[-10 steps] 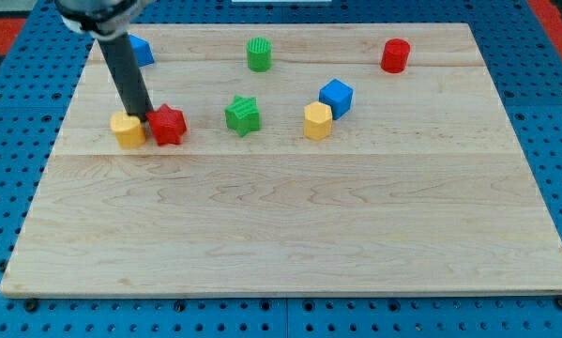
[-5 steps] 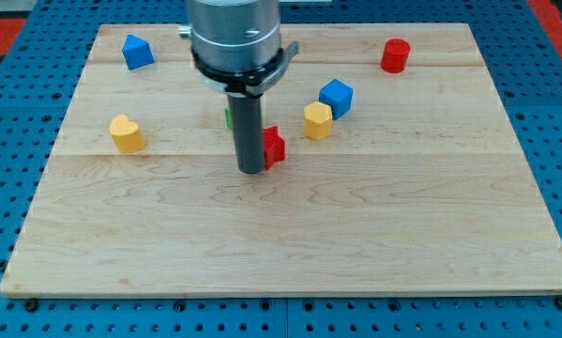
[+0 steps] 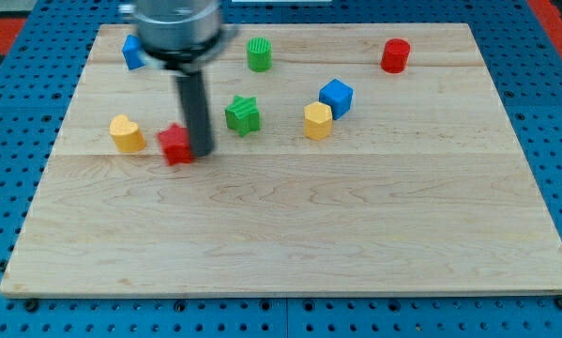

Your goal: Move the red star to the right and slightly left

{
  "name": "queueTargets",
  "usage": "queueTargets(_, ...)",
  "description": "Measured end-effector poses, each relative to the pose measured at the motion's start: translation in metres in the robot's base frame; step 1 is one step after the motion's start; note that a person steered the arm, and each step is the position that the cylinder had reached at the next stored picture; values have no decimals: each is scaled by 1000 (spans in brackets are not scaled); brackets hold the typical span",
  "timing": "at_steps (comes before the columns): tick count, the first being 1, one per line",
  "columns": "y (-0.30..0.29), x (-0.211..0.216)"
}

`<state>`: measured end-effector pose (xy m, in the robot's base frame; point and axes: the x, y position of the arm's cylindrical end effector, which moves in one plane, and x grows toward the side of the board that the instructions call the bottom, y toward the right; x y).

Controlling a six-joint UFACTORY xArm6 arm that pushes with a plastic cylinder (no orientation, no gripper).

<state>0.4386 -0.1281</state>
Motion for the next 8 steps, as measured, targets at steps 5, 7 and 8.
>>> queueTargets(5, -94, -16)
queueTargets(7, -90, -24)
queueTargets(8, -90, -26)
